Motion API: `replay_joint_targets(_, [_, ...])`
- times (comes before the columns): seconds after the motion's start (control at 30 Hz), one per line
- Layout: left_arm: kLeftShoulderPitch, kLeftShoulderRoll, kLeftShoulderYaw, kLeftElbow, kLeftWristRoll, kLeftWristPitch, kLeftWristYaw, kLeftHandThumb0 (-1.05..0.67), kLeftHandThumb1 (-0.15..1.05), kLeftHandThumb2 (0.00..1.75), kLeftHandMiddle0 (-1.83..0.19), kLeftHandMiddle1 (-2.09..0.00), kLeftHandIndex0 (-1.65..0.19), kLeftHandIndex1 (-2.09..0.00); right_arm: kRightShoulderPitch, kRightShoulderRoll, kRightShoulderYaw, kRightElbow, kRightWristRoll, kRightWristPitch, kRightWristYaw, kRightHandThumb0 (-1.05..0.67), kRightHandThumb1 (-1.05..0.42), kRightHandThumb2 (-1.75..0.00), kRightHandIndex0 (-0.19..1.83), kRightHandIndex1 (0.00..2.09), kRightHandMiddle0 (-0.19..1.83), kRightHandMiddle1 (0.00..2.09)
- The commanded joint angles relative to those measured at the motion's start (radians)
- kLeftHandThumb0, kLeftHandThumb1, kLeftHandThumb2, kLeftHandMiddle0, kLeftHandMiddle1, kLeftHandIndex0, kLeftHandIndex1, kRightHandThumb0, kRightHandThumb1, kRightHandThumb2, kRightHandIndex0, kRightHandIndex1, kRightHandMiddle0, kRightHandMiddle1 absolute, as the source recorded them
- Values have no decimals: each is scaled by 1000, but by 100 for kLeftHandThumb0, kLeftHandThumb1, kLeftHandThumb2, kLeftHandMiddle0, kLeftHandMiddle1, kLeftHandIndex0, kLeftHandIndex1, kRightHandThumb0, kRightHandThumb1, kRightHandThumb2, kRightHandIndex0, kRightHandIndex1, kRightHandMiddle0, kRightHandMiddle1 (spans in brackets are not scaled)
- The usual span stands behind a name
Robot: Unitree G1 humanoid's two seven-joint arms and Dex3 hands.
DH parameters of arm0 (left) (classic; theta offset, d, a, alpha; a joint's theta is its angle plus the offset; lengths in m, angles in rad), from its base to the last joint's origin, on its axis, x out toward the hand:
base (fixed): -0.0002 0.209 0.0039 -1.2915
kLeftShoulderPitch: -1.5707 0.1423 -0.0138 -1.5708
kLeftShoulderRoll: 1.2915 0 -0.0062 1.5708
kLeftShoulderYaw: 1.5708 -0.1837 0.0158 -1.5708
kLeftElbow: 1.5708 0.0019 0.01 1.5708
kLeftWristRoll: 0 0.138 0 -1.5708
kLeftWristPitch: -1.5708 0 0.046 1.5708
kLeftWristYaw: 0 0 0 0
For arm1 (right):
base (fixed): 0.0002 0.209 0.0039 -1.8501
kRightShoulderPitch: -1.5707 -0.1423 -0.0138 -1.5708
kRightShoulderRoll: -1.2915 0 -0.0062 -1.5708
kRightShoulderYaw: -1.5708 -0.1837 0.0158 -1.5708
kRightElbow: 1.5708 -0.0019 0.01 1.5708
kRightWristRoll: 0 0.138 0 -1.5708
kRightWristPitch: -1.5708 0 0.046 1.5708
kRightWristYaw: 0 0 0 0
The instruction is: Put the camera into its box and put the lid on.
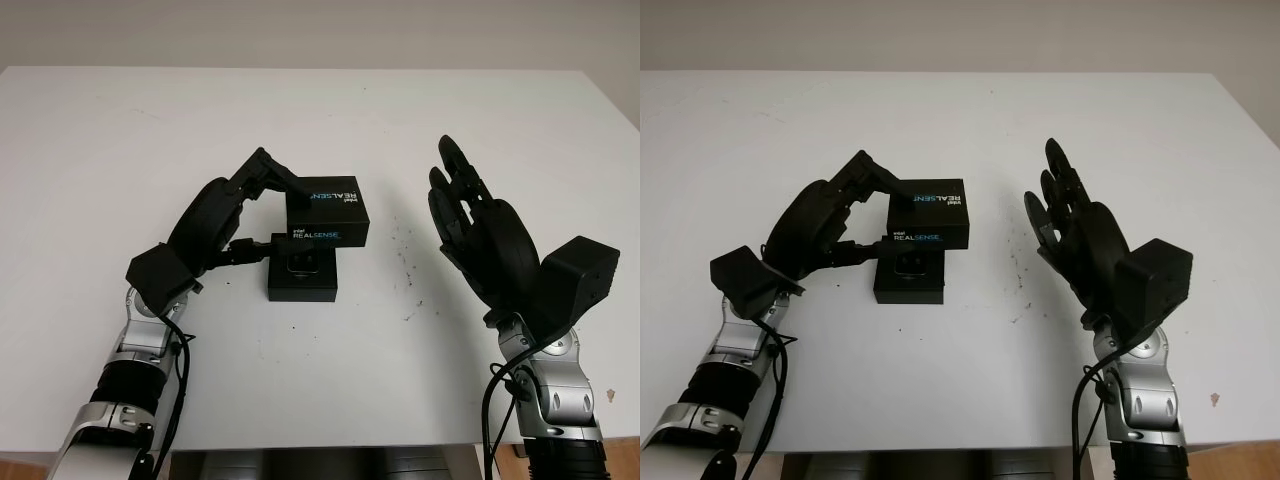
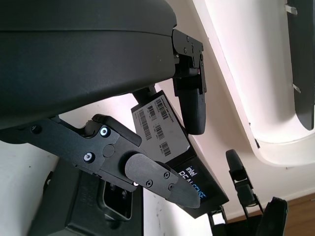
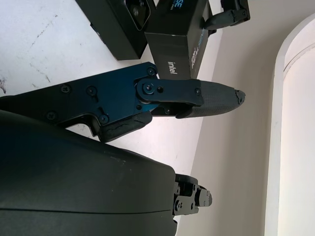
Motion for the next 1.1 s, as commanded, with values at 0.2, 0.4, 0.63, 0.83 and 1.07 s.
replay_joint_targets(0.2, [23,40,-8,-36,-3,-9,-34,-22,103,44,-36,-197,-34,-186,-19,-20,1,-7,7,19,20,-77,-105,-43,-10,4,-9,4])
replay_joint_targets(0.4, [40,50,-3,-64,-22,13,-55,-21,103,47,-34,-199,-35,-185,-25,-18,9,-11,-9,25,3,-78,-105,-43,-9,5,-9,4])
replay_joint_targets(0.63, [57,59,-1,-81,-20,26,-59,-21,100,50,-35,-202,-34,-187,-33,-26,12,-2,-18,18,13,-78,-105,-45,-9,5,-8,5])
replay_joint_targets(0.83, [64,66,-7,-70,2,13,-43,-24,99,49,-34,-202,-32,-187,-33,-33,9,-4,-10,28,26,-79,-105,-45,-10,5,-10,5])
replay_joint_targets(1.07, [58,72,-21,-21,86,-106,12,-22,102,46,-34,-202,-30,-187,-31,-27,0,-7,2,31,26,-78,-105,-43,-10,5,-9,5])
